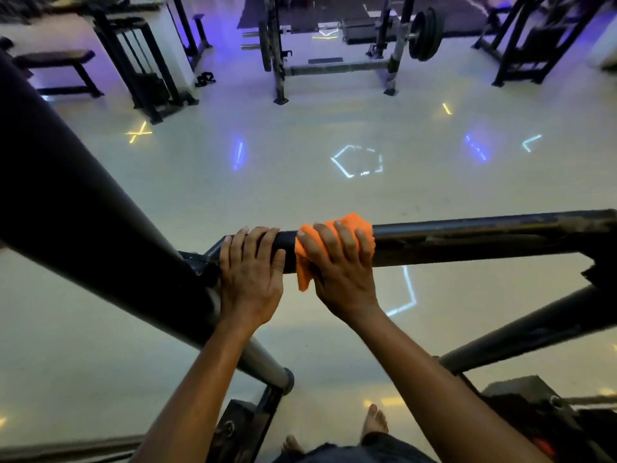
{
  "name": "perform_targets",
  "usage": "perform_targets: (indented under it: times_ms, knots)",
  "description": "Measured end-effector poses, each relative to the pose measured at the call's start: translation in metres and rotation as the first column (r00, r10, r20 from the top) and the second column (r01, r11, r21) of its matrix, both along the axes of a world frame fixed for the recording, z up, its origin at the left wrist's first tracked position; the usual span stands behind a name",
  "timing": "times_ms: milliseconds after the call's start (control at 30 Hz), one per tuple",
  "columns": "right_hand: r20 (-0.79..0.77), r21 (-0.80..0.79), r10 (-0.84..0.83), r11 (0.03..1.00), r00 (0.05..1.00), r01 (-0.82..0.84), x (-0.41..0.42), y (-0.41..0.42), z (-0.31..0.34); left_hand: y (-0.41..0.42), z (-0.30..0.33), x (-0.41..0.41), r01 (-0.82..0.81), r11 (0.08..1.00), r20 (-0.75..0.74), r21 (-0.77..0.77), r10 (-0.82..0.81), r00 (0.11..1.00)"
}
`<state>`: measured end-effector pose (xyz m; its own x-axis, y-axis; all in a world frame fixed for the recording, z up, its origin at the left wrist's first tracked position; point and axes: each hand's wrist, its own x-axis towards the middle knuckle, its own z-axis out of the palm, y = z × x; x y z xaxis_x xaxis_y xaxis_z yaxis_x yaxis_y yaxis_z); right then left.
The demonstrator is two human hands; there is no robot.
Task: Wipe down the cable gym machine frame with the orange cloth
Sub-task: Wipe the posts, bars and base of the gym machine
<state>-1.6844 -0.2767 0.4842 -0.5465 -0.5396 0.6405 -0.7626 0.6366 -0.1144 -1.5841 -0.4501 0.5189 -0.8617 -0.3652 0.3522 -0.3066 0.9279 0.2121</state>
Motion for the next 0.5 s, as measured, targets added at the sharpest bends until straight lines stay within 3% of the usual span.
perform_targets:
  times_ms: [133, 267, 367, 500]
  knots:
    - [-0.018, -0.022, -0.137, 0.990, 0.990, 0.137, -0.019, 0.045, 0.002, 0.000, 0.001, 0.000, 0.002, 0.999, 0.020, -0.046, -0.001, 1.000]
    - [0.173, -0.221, -0.280, 0.923, 0.944, 0.314, 0.015, 0.004, 0.004, 0.002, -0.002, -0.001, 0.023, 0.997, 0.033, -0.067, -0.021, 0.999]
    - [0.208, -0.216, -0.174, 0.952, 0.963, 0.219, 0.035, -0.024, 0.001, -0.001, -0.004, 0.000, 0.037, 0.997, 0.020, -0.075, -0.036, 0.999]
    - [0.024, -0.002, -0.064, 0.998, 0.998, 0.064, 0.014, 0.016, 0.002, -0.007, -0.006, 0.002, 0.067, 0.995, -0.006, -0.078, -0.068, 0.998]
